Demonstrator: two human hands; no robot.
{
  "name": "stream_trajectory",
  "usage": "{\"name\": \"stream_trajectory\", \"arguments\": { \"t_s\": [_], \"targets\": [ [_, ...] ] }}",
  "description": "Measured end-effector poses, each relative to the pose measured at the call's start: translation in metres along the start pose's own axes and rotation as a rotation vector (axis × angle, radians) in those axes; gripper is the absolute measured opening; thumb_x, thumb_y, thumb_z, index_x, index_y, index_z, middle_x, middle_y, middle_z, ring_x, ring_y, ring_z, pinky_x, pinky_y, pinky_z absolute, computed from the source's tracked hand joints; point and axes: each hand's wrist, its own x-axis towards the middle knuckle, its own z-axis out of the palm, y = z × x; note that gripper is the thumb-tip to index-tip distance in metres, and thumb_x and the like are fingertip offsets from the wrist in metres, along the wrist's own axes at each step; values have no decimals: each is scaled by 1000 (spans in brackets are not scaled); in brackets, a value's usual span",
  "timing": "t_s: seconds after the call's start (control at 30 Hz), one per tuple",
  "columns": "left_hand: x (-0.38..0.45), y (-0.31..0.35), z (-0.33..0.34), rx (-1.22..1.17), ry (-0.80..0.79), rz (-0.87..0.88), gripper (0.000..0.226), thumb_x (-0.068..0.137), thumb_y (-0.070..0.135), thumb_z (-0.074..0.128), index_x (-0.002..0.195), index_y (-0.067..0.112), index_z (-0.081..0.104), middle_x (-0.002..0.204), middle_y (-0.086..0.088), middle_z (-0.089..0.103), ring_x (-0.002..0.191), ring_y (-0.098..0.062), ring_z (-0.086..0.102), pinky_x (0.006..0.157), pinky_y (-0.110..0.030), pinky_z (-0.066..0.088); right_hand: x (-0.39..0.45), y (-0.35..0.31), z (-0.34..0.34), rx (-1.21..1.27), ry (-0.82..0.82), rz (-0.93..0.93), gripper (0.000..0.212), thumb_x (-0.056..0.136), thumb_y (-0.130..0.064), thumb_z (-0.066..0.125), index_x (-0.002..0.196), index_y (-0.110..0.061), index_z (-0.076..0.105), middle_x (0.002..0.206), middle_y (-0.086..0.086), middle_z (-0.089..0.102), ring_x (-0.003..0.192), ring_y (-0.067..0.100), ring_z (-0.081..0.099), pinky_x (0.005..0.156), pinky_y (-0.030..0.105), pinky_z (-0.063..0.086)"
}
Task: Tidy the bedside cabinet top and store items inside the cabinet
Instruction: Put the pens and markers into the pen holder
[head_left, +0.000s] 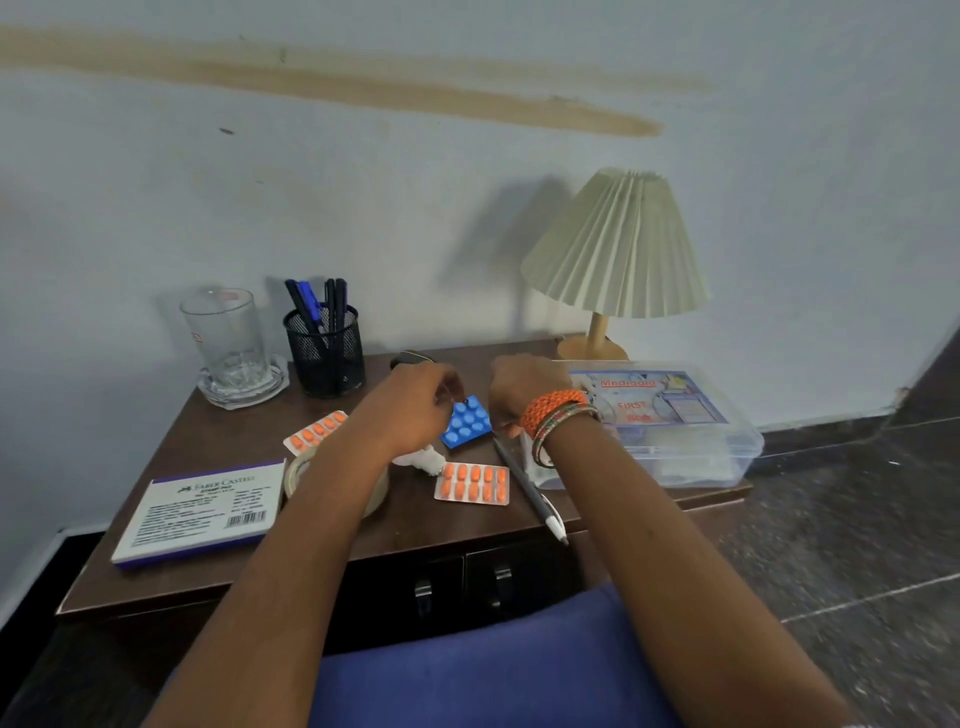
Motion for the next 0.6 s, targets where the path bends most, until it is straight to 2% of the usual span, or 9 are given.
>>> {"name": "stream_trajectory", "arguments": {
  "t_s": [0.13,0.27,0.6],
  "targets": [
    [2,-5,3,30,-22,-11,22,91,11,49,106,19,63,111,-7,66,99,-19,61,90,-36,50,-3,-10,9,-58,52,-56,31,96,-16,41,121,-5,57,123,14,61,114,29,57,85,33,43],
    [1,-8,2,61,-22,-8,22,92,12,48,107,18,63,112,-8,65,99,-20,60,88,-36,50,-4,-17,17,-91,25,-81,34,101,-18,32,119,-5,58,120,11,62,112,25,58,85,31,43],
    [-4,-9,-3,22,0,6,22,91,10,50,106,17,64,114,-7,63,100,-18,60,89,-36,50,1,-22,23,-113,7,-64,32,99,-24,39,115,-5,59,113,10,64,105,23,60,79,28,42]
  ]
}}
